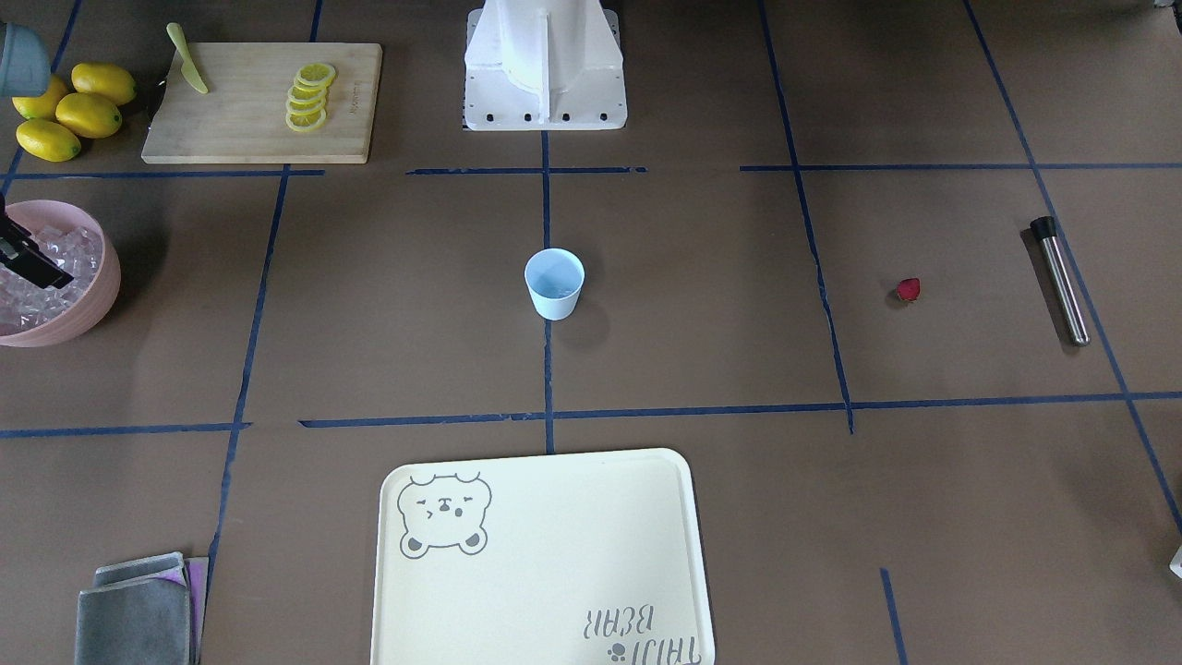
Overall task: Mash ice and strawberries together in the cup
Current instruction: 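Grasp another ice cube from the pink bowl with the right gripper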
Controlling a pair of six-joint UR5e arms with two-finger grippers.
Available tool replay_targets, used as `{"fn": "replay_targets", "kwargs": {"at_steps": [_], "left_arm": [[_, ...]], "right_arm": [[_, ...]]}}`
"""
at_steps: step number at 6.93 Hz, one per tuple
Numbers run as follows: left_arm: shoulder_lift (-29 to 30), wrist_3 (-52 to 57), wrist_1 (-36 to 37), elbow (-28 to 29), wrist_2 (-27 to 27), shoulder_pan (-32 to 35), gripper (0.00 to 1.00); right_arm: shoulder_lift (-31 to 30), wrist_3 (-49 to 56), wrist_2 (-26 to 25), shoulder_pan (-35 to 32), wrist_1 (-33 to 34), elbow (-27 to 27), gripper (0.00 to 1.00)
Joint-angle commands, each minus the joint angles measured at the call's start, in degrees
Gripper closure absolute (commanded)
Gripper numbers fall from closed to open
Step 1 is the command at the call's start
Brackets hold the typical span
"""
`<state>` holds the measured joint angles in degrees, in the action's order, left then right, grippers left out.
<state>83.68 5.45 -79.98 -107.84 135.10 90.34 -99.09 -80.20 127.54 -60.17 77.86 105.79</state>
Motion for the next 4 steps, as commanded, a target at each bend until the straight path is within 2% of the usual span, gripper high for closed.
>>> {"fn": "replay_targets", "kwargs": {"at_steps": [1,4], "left_arm": [[0.0,0.0,0.0,-0.9,0.1,0.4,0.0],[-0.1,0.1,0.0,-1.4,-0.1,1.0,0.0]], "right_arm": [[0.2,-3.2,0.0,0.1,-0.1,0.0,0.08],[0.6,-3.3,-0.3,1.0,-0.1,-0.6,0.08]]}}
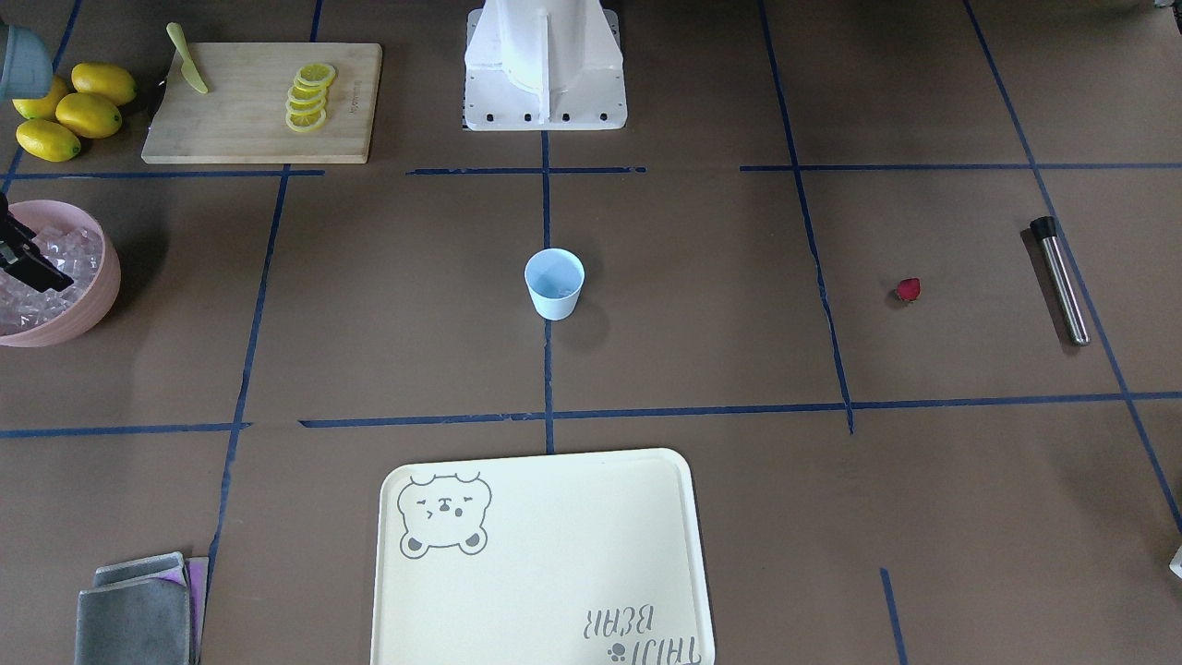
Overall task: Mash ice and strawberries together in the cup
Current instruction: 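Grasp another ice cube from the pink bowl with the right gripper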
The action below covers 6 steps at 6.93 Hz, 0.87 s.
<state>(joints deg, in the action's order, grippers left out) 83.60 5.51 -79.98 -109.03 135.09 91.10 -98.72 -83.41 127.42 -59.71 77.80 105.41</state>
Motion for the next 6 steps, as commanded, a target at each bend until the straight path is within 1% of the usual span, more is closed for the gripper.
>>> {"fn": "replay_targets", "kwargs": {"at_steps": [1,2,3,4,5,6], "left_arm": [[0.0,-0.1,0.0,-0.2,-0.2,0.2,0.0],[0.0,-0.1,0.0,-0.2,-0.2,0.3,0.0],[0.0,0.0,0.0,-0.2,-0.2,0.4,0.0],[0.0,-0.1,0.0,-0.2,-0.2,0.4,0.0],[0.0,0.0,0.0,-0.4,-0.2,0.4,0.0],[0.0,-0.1,0.0,-0.4,-0.2,0.4,0.0]], "right_arm": [[0.2,-0.2,-0.2,0.6,0.0,-0.2,0.09],[0.0,-0.2,-1.3,0.7,0.1,-0.3,0.11],[0.0,-0.2,-1.6,0.8,0.1,-0.3,0.21],[0.1,-0.3,-1.7,0.8,0.1,-0.2,0.36],[0.1,-1.7,-1.7,0.8,0.0,-0.2,0.54],[0.1,-1.8,-1.6,0.8,0.0,-0.1,0.77]]}}
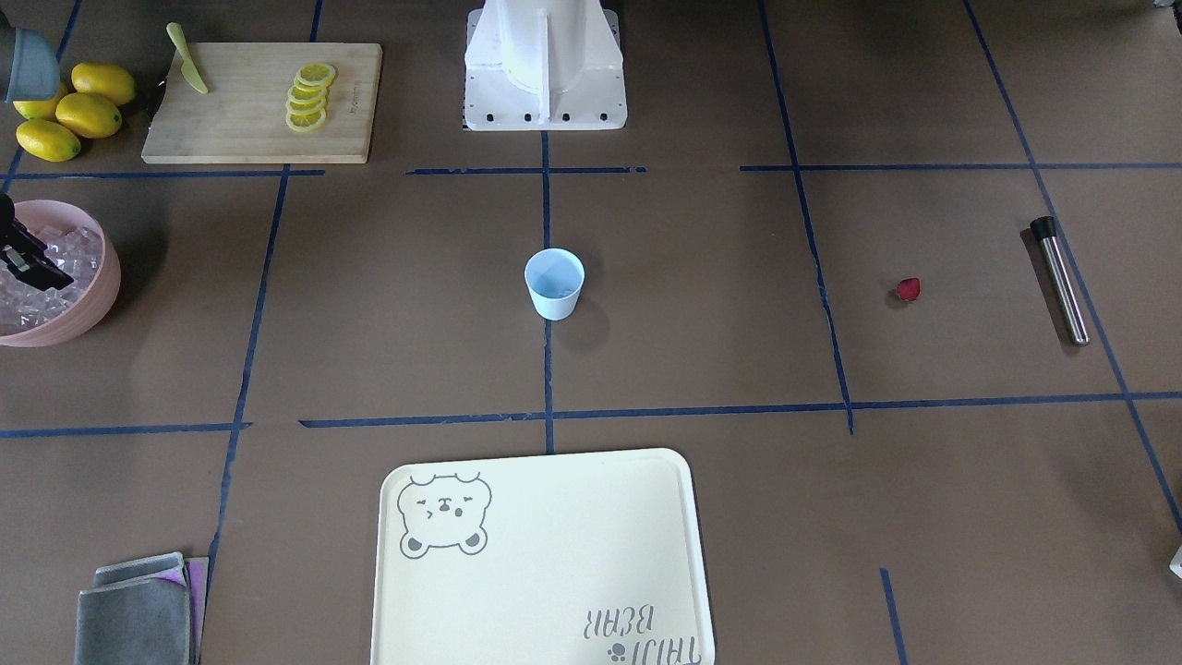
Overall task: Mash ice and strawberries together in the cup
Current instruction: 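Grasp another ice cube from the pink bowl with the right gripper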
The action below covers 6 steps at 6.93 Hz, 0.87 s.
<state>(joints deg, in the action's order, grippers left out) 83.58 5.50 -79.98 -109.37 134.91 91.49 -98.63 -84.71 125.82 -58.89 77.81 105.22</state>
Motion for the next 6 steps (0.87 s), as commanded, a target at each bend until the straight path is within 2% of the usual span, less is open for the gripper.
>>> {"fn": "replay_targets", "kwargs": {"at_steps": [1,4,6], "left_arm": [[0.0,0.0,0.0,-0.1,0.0,0.0,0.0],[0.0,0.0,0.1,-0.3,0.2,0.4,0.0],[0.0,0.0,0.1,-0.3,0.2,0.4,0.0]], "right_arm": [[0.0,-0.5,0.1,0.0,0.0,0.2,0.97],[0.1,-1.1,0.1,-0.2,0.0,2.5,1.0],[1.5,-2.7,0.5,-0.1,0.0,8.8,1.0]]}}
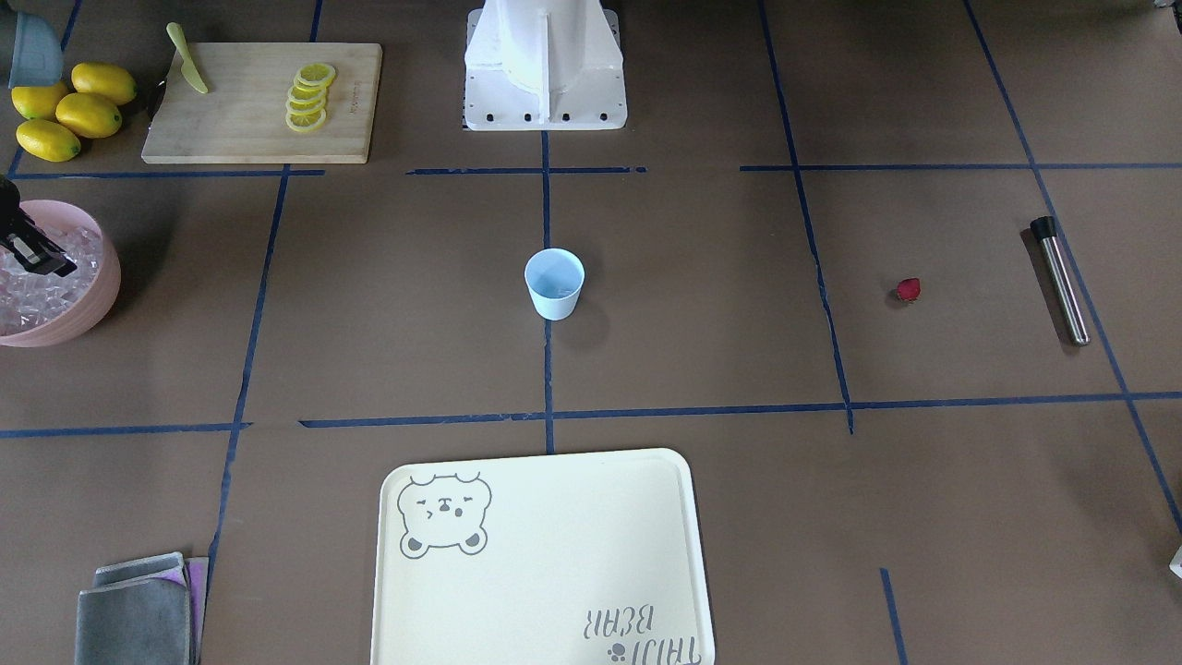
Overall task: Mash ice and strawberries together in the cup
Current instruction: 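Carry the ice cube to the light-blue cup with the right gripper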
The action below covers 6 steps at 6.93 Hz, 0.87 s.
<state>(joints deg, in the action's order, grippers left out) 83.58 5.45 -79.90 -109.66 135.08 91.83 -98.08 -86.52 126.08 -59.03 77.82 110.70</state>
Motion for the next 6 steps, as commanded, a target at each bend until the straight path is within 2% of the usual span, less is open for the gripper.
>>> {"fn": "replay_targets", "kwargs": {"at_steps": [1,2,4,6], "left_arm": [[-0.7,0.1,0.1,-0.1,0.1,0.0,0.0],[-1.6,0.1,0.0,-0.2,0.1,0.2,0.0],[-2.0,0.1,0.0,-0.4,0.2,0.1,0.0],[-2.0,0.0,0.0,0.0,0.2,0.1,0.0]], "right_arm": [[5.7,-3.4,1.1,0.3,0.1,5.0,1.0],[9.7,-6.5,2.0,3.0,0.1,6.4,1.0],[24.4,-18.2,0.1,14.2,0.7,5.3,1.0],[38.7,-29.3,-11.6,25.2,0.7,0.1,0.99]]}}
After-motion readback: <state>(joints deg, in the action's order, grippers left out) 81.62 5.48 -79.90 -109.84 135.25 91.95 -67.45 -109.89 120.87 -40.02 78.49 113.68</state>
